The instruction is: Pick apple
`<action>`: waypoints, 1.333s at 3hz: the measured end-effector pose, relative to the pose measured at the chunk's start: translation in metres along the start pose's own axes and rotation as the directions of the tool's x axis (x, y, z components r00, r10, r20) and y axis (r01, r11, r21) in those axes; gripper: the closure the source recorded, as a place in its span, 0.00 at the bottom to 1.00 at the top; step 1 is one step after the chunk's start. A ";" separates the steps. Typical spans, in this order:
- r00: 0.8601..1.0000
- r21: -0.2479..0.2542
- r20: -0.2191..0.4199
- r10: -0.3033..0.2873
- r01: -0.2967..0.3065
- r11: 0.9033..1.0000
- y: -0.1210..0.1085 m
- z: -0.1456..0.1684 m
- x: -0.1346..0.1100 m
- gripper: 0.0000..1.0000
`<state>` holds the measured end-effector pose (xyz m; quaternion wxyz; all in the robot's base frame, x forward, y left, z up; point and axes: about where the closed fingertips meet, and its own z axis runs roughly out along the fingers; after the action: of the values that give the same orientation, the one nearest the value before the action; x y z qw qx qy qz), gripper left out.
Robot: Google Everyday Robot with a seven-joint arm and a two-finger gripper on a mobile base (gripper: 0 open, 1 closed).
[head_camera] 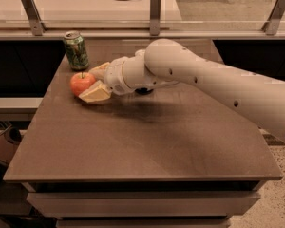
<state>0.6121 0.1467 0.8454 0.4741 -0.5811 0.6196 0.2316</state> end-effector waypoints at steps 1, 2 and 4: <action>1.000 -0.003 0.001 -0.001 0.001 1.000 0.001 0.001 -0.001 0.87; 1.000 -0.006 0.001 -0.003 0.003 1.000 0.003 0.002 -0.002 1.00; 0.999 0.019 0.027 -0.041 0.041 0.999 -0.005 -0.015 -0.020 1.00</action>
Offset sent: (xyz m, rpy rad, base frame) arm -0.0008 0.0016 0.0000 -0.0001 0.0000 0.0029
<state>0.6090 0.1434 0.8708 0.4925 -0.5861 0.6030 0.2242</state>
